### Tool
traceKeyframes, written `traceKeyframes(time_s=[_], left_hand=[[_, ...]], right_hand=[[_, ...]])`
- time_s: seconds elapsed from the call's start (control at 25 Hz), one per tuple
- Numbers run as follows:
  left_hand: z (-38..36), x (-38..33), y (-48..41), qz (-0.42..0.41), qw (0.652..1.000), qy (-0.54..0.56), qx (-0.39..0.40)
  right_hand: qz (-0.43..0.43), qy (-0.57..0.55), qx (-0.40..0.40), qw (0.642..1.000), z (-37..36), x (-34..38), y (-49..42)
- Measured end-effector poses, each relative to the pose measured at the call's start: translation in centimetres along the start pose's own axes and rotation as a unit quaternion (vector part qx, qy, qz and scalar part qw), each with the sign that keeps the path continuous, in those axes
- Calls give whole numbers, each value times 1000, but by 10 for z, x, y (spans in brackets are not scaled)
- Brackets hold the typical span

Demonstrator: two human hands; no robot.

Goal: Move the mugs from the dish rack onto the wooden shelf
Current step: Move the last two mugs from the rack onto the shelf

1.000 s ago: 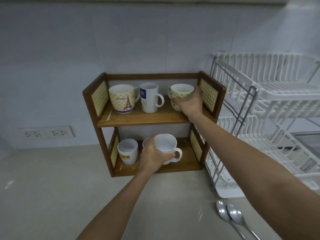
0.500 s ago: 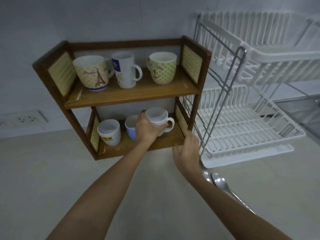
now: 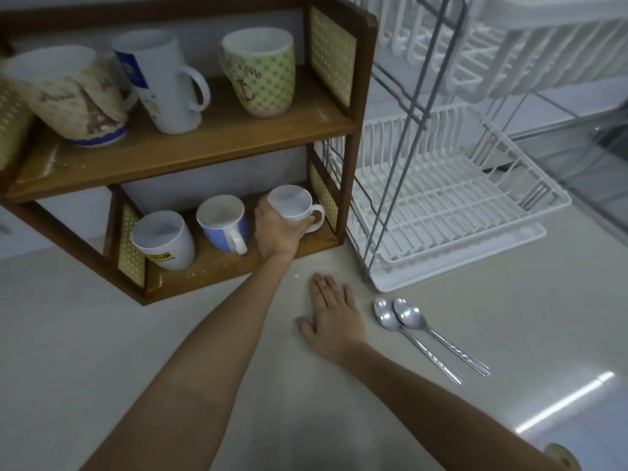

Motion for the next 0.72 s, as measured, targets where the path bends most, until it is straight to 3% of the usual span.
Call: traceKeyframes(time_s=[0.44, 0.72], left_hand=[[-12, 4, -8, 26, 999, -14, 39], [44, 2, 11, -68, 996, 8, 49]], right_hand=[[0, 10, 10, 1000, -1, -1, -1], [-15, 2, 37, 999, 5, 2, -1]])
Point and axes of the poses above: each hand's wrist, its own y-axis away from the middle knuckle, its own z-axis out of the back of the hand, x = y × z, the point moved 3 cm from there along -y, towards the middle knuckle, and after that the axes turned 15 degrees about -x, right-handed, at the moved point
